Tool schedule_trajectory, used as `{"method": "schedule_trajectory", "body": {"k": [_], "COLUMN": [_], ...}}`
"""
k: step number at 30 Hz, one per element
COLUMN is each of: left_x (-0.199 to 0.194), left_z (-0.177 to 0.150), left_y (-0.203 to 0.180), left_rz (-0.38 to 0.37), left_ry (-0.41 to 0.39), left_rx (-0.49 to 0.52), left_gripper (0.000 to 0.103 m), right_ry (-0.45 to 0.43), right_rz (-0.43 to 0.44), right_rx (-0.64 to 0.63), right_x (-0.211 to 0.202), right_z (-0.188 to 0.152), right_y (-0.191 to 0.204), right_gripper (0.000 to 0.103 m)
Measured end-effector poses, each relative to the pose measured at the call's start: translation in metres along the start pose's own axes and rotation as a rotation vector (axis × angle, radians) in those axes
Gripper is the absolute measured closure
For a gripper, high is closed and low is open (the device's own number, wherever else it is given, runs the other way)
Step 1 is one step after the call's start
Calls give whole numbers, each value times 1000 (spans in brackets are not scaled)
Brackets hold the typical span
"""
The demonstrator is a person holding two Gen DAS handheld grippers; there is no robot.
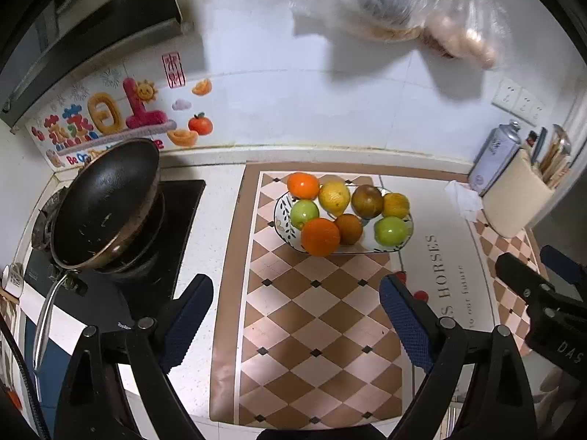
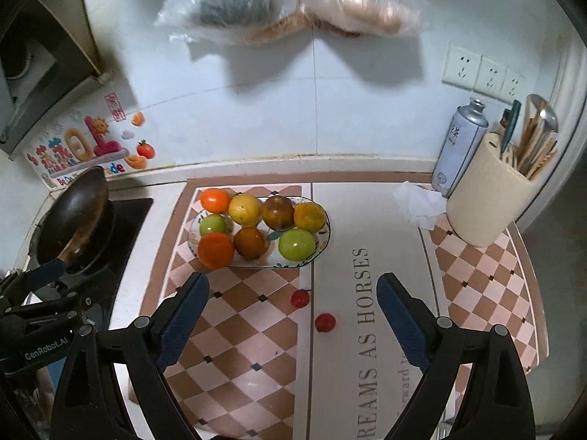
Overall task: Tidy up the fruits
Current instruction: 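Lift both tools back toward the two cherry tomatoes, then grasp a cherry tomato with the right tool while the left tool grasps the other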
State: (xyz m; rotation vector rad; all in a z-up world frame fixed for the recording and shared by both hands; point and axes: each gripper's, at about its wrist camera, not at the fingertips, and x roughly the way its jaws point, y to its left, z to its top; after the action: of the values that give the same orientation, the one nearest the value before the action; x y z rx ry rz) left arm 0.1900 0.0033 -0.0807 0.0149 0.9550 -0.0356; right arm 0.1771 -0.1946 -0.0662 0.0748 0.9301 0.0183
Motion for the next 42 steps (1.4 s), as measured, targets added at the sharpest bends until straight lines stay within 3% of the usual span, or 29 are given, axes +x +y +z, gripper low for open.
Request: {"method": "schedule_trajectory", "body": {"k": [14, 25, 29, 31, 35, 38, 42], "left_x": [-65, -70, -63, -54, -34, -9, 41], "left_z": [-28, -31, -25, -19, -11, -5, 0], "left_y": [8, -2, -10, -14, -22, -30, -40], "left_rz": [-49, -47, -32, -22, 21, 82, 143], "left_ry": [-93, -90, -88, -73, -67, -56, 32], "left_rx": [18, 9, 2, -5, -10, -1, 1], "left_gripper": [10, 10, 10, 1, 0, 0, 0], "right_ry": [-86, -109, -97, -101, -67, -6, 140], "right_rz": [-16, -1, 34, 61, 104, 104, 73], "right_rx": [34, 38, 55, 74, 126, 168, 172], "right_x": [-88, -107, -97, -89, -64, -26, 53], "right_z": [-37, -35, -29, -25, -16, -12, -20], "right_y": [10, 6, -4, -13, -38, -65, -93], "right_gripper": [8, 8, 8, 3, 2, 2, 2]}}
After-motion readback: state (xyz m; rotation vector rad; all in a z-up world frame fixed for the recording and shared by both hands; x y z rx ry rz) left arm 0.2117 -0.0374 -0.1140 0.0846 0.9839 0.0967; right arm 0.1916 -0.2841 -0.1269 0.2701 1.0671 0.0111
